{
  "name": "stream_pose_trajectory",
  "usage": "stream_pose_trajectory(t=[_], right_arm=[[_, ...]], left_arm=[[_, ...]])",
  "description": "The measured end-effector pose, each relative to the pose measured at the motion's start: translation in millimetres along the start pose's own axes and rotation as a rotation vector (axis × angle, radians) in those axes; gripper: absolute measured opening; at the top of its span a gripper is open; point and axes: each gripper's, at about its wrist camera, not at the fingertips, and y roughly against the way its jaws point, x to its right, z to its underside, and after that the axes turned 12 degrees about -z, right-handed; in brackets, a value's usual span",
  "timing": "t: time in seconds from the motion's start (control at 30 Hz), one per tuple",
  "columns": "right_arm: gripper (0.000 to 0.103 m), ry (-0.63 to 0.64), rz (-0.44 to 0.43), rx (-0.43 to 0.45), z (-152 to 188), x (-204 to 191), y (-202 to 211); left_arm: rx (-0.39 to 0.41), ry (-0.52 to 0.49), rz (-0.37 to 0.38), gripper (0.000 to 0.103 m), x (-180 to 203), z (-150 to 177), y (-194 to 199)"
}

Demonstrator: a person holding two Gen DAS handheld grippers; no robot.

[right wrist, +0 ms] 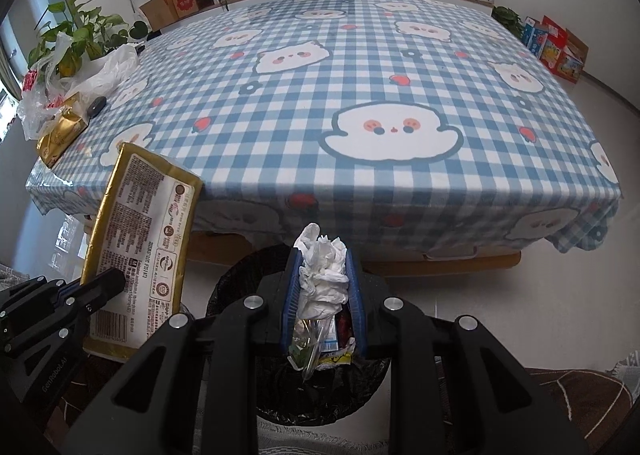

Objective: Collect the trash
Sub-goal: 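Carry the gold foil bag and white tissue over the trash bin, then open the right tool over the bin to drop the white tissue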

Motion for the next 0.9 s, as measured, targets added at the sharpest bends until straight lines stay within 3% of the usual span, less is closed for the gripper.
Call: stream_pose_trajectory(t=[0.4,0.9], right_arm=[[0.021,0.01,0.013,-0.095,33.9,-11.4,-28.4],[0.021,0.006,0.006,-0.175,49.5,-18.3,-74.6]], left_arm=[[-0.076,0.021,-0.054,0.004,-21.0,37.6,-17.3],[-0.191,0.074,-0.122,0.004,-40.7,55.8,-64.0]])
